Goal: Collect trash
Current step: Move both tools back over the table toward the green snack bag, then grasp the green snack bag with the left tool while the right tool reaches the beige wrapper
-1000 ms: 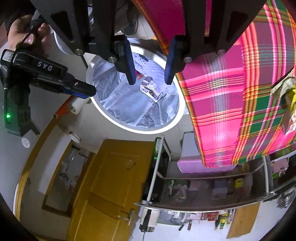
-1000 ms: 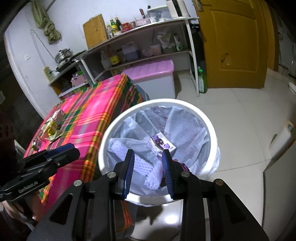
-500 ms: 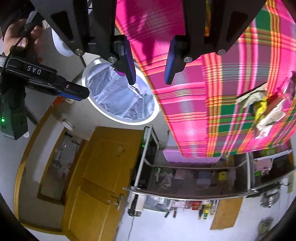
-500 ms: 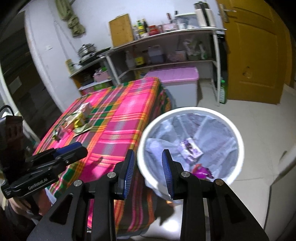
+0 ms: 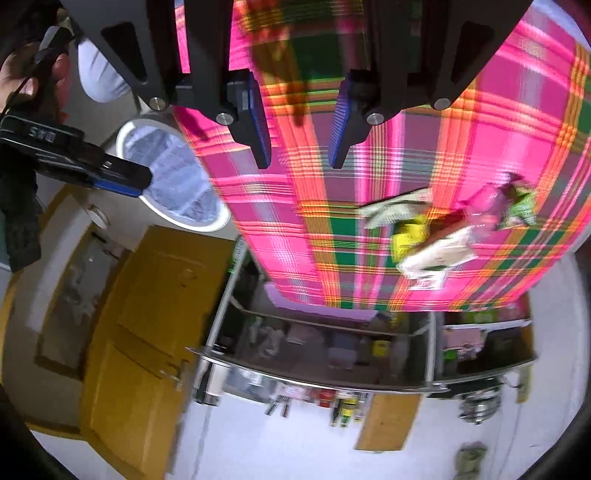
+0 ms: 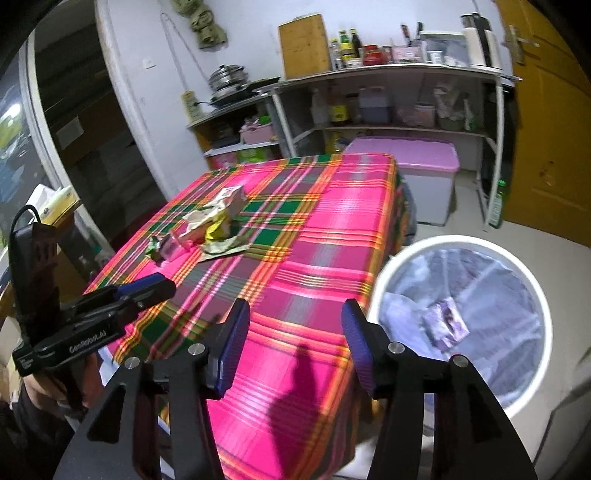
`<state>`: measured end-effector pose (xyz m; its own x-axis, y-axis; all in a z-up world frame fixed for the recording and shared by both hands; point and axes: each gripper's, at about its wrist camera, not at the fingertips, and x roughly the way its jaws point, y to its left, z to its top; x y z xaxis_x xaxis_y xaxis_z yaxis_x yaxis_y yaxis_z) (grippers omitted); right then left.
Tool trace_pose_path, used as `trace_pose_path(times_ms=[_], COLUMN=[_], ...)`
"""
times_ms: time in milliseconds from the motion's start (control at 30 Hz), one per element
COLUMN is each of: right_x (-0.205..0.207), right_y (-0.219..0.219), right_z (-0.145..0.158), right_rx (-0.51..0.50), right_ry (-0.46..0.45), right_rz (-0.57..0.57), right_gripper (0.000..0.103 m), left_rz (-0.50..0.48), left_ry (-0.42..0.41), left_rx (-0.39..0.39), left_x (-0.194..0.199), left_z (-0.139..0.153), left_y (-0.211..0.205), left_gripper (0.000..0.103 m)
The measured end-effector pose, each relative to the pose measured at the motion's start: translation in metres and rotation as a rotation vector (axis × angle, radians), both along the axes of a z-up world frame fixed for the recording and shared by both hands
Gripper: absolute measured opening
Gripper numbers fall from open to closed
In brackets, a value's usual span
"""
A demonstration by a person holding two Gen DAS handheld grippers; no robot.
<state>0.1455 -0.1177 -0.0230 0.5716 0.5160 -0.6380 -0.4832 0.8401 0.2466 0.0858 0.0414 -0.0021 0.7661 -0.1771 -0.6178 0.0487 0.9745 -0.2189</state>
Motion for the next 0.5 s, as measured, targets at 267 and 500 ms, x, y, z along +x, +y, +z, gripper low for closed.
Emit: trace_pose_path(times_ms=[267, 500], right_x=[0.023, 0.039], right_y=[0.033, 0.062], right_z=[-0.003, -0.005], right_rx=[-0.005, -0.017], right_ry=[0.04, 0.055], right_rz=[0.044, 0.081], right_gripper=[0.053, 0.053], left_rz=[0.16, 0.28], left_ry=[-0.003, 0.003], left_rx=[0.021, 0.046], left_x=[-0.003, 0.001], left_z=[0.0, -0.003], left_y=[0.063, 0.114], left_gripper=[0.032, 0.046])
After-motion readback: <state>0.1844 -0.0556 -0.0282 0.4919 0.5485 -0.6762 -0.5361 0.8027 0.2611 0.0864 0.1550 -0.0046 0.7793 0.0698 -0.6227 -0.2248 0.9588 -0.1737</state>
